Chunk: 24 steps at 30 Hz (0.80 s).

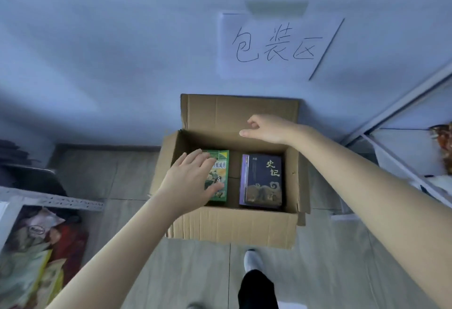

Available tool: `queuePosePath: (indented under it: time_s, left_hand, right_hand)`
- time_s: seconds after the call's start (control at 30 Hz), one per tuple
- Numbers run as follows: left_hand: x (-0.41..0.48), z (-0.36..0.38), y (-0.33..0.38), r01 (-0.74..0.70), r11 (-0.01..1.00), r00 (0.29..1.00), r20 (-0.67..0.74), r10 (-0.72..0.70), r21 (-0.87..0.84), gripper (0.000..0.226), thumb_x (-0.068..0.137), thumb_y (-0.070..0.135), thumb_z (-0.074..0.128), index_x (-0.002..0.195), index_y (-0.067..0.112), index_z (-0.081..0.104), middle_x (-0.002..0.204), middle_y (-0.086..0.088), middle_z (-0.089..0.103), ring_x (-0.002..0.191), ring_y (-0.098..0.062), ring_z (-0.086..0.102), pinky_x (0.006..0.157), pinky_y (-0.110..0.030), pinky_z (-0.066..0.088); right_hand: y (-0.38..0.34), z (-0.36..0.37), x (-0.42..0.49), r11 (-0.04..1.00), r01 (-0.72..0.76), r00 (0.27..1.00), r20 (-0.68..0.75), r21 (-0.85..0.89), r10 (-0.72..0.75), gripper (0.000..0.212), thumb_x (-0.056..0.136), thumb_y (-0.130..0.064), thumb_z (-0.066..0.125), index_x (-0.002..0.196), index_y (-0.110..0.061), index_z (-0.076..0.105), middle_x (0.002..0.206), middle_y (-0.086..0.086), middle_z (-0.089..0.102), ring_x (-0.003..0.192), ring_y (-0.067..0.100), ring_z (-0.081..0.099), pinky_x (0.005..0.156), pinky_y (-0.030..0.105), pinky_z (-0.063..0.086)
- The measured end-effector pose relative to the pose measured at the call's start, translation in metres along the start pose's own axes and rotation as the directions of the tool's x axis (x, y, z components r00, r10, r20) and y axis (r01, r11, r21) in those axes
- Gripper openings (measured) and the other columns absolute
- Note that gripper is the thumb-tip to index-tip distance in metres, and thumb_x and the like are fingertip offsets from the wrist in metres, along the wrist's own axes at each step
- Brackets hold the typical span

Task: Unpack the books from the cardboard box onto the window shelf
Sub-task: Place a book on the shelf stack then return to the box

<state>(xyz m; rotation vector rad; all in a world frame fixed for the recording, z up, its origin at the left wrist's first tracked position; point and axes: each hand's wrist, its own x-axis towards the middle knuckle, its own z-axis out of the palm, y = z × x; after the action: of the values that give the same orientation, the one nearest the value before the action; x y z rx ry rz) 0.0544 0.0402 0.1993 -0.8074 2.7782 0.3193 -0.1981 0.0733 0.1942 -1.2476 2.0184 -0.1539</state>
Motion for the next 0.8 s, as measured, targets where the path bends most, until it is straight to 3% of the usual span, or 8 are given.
queuePosePath:
  time_s: [0.13,0.27,0.43,0.63,0.73,0.8]
  left_hand:
    - [0.063,0.071,-0.002,0.011,1.000,0.995,0.097,-0.008,-0.027,0.068,0.090,0.061,0.035,0.144,0.021,0.030,0.153,0.001,0.032,0.145,-0.019,0.018,0.118,-0.039,0.014]
    - [0.116,0.160,-0.005,0.013,0.998,0.977,0.213,0.002,-0.066,0.069,0.089,0.062,0.035,0.144,0.019,0.032,0.153,-0.002,0.032,0.144,-0.021,0.019,0.118,-0.041,0.017]
    - [0.168,0.257,-0.005,-0.017,0.997,0.937,0.346,0.044,-0.078,0.071,0.089,0.062,0.036,0.144,0.017,0.031,0.153,-0.004,0.031,0.144,-0.023,0.018,0.116,-0.042,0.017]
    - [0.196,0.329,0.005,-0.002,0.989,0.889,0.453,0.070,-0.148,0.069,0.088,0.060,0.041,0.138,0.013,0.037,0.145,-0.006,0.041,0.137,-0.024,0.030,0.110,-0.040,0.027]
    - [0.203,0.348,0.012,0.117,0.947,0.868,0.494,0.049,-0.300,0.066,0.089,0.054,0.048,0.138,0.012,0.039,0.141,-0.007,0.045,0.133,-0.024,0.038,0.105,-0.034,0.034]
    - [0.209,0.357,0.015,0.239,0.883,0.863,0.505,-0.003,-0.404,0.061,0.090,0.047,0.053,0.139,0.014,0.039,0.141,-0.006,0.047,0.129,-0.024,0.044,0.100,-0.032,0.039]
  right_hand:
    - [0.073,0.059,0.049,0.968,-0.108,0.989,0.123,0.225,0.082,0.075,0.083,-0.059,0.055,0.141,-0.015,0.037,0.147,0.005,0.042,0.131,0.020,0.043,0.098,0.030,0.037]
    - [0.146,0.149,0.091,0.884,-0.304,0.948,0.207,0.356,0.243,0.081,0.080,-0.061,0.057,0.145,-0.018,0.032,0.152,0.003,0.032,0.138,0.021,0.033,0.100,0.031,0.035]
    - [0.214,0.231,0.125,0.792,-0.456,0.888,0.156,0.406,0.432,0.083,0.078,-0.063,0.058,0.145,-0.022,0.032,0.152,0.001,0.031,0.137,0.022,0.034,0.107,0.039,0.031]
    - [0.250,0.285,0.140,0.638,-0.489,0.769,-0.050,0.595,0.637,0.092,0.079,-0.046,0.067,0.150,-0.018,0.016,0.153,0.006,0.025,0.138,0.026,0.032,0.112,0.045,0.031]
    - [0.258,0.296,0.146,0.550,-0.491,0.740,-0.009,0.675,0.672,0.095,0.081,-0.042,0.068,0.151,-0.016,0.010,0.155,0.007,0.023,0.141,0.025,0.027,0.114,0.045,0.028]
    - [0.263,0.297,0.150,0.440,-0.440,0.748,0.049,0.783,0.662,0.091,0.082,-0.038,0.067,0.151,-0.016,0.011,0.153,0.005,0.029,0.139,0.023,0.033,0.112,0.046,0.032]
